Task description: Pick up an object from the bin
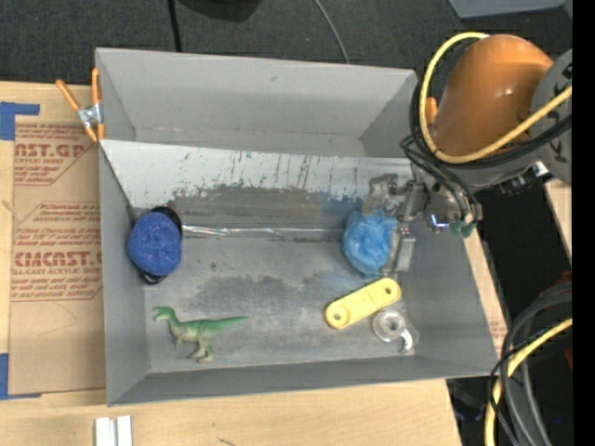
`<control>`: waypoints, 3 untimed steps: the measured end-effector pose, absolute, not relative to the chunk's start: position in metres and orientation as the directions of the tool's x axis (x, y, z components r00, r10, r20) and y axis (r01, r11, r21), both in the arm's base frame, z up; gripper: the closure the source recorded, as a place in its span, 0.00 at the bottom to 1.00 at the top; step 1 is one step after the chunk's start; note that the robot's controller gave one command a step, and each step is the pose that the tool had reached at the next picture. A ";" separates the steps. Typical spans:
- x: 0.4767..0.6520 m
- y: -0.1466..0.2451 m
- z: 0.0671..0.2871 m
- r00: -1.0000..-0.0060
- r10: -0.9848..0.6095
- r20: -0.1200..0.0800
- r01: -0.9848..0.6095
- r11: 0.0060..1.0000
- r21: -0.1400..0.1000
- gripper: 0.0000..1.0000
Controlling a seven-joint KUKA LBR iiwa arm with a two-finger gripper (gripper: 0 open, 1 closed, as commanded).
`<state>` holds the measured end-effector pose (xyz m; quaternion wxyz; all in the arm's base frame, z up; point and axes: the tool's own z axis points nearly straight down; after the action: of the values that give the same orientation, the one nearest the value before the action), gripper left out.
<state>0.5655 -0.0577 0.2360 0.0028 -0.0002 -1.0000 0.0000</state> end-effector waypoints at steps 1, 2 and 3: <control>0.567 -0.058 0.241 -1.000 0.000 -0.002 0.000 1.000 -0.001 0.00; 0.563 -0.059 0.226 -0.998 0.065 -0.009 0.065 0.998 0.001 0.00; 0.549 -0.061 0.186 -0.985 0.172 -0.003 0.172 0.985 0.001 0.00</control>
Offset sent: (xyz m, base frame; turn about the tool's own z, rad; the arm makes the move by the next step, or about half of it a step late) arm -0.0258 -0.0117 -0.0836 0.3223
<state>0.5488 -0.0611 0.1859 -0.0015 -0.0863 -0.9963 -0.0002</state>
